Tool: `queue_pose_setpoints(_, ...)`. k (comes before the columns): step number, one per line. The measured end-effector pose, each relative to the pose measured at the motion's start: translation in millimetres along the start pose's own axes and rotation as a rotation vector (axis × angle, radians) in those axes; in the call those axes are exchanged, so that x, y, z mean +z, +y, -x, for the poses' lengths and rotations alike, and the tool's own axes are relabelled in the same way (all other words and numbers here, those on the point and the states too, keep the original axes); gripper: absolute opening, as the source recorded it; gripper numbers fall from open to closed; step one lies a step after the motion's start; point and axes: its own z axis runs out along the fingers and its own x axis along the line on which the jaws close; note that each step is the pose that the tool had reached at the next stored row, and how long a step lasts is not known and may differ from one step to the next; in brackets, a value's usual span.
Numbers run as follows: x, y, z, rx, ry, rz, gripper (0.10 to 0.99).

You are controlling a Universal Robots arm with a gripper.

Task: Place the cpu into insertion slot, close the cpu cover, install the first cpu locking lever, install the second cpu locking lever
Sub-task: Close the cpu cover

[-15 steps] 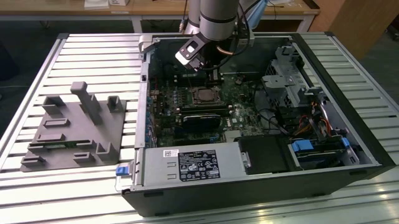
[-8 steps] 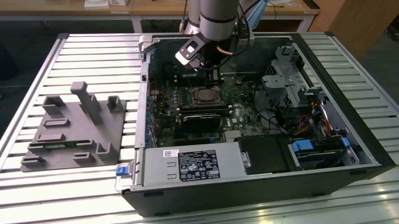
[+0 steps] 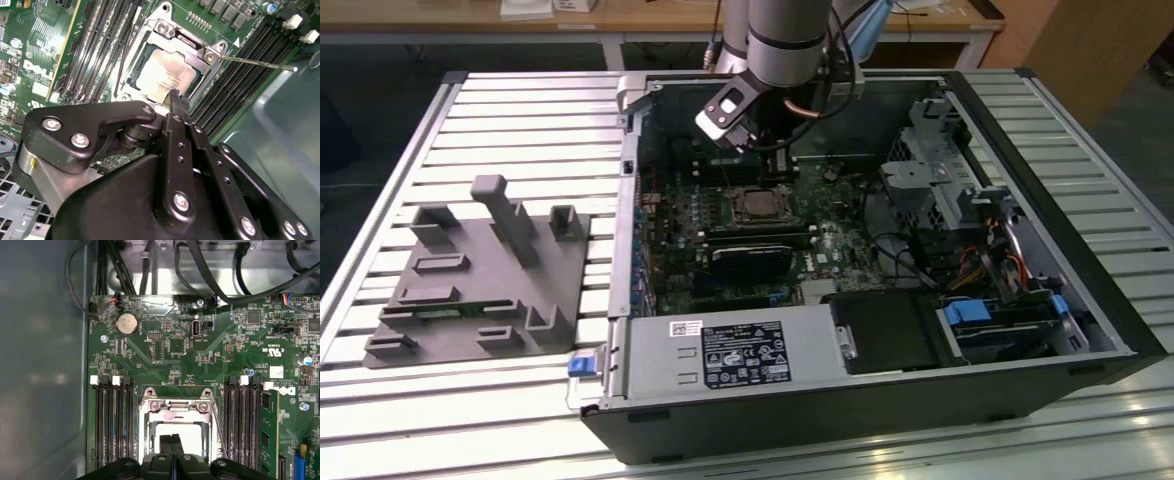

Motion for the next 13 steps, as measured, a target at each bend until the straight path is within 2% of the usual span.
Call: queue_pose_setpoints(13,0.0,0.0,0.0,-0.219,0.0026,-0.011,0.106)
